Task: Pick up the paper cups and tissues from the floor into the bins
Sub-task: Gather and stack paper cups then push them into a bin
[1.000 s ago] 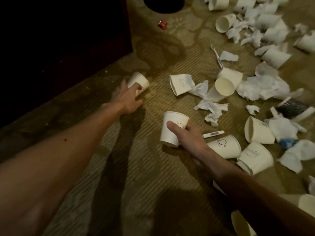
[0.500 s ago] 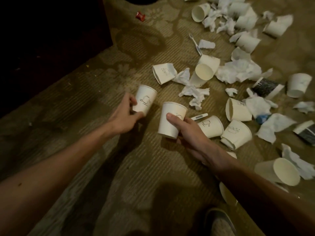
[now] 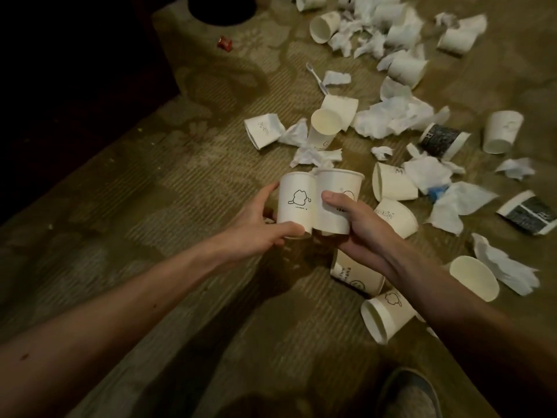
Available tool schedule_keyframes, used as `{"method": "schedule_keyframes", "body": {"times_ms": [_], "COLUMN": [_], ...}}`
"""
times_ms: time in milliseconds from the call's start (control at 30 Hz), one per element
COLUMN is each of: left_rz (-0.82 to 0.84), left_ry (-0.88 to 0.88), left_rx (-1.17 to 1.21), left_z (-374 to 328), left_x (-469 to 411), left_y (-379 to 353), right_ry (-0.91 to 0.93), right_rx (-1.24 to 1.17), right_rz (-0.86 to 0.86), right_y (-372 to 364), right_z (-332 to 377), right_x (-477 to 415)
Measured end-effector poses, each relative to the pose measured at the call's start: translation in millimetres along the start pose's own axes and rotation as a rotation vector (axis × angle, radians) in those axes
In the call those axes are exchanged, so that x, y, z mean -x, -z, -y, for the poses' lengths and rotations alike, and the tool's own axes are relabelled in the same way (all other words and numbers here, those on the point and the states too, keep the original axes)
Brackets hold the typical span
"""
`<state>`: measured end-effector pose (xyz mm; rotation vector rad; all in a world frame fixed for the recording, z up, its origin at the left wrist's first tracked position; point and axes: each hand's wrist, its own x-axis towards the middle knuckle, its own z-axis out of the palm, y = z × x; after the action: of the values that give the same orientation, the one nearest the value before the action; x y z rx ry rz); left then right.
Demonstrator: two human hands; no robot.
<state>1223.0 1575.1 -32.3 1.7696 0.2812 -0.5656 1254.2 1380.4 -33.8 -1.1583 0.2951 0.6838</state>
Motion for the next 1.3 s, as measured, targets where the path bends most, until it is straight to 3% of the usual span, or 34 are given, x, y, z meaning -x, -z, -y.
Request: {"method": "schedule_keyframes", "body": {"times_ms": [167, 400, 533, 733, 867, 967, 1033, 1167, 1300], "left_rz": [-0.066, 0.063, 0.039, -0.181, 0.003, 0.227, 0.343, 0.505, 0.438], "left_ry": [-0.031, 0.135, 0.194, 0.141, 0.154, 0.011, -0.061, -0.086, -0.129], "left_rx": [-0.073, 0.276, 0.302, -0.113, -0.443, -0.901, -1.082, -1.126, -1.165], "left_z": [-23, -69, -83, -68, -38, -24, -21, -15, 3], "left_x": [4, -12, -28, -29, -42, -61, -75, -92, -92], "left_y": [-21, -43, -42, 10, 24, 15, 8, -5, -10], "right_ry": [0.001, 0.038, 0.041, 0.07, 0.101, 0.107, 0.102, 0.105, 0.113], "right_rx": [0.014, 0.034, 0.081, 0.109, 0.096, 0.107, 0.105, 0.109, 0.138], "right_rz": [0.042, 0.085, 0.097, 0.071, -0.031, -0.093, -0.153, -0.227, -0.272], "right_y": [24, 57, 63, 57, 69, 81, 89, 98, 102], "right_z": [10, 38, 47, 51, 45, 42, 40, 33, 28], "right_x": [-3, -11, -16, -27, -26, -16, -7, 9, 18]}}
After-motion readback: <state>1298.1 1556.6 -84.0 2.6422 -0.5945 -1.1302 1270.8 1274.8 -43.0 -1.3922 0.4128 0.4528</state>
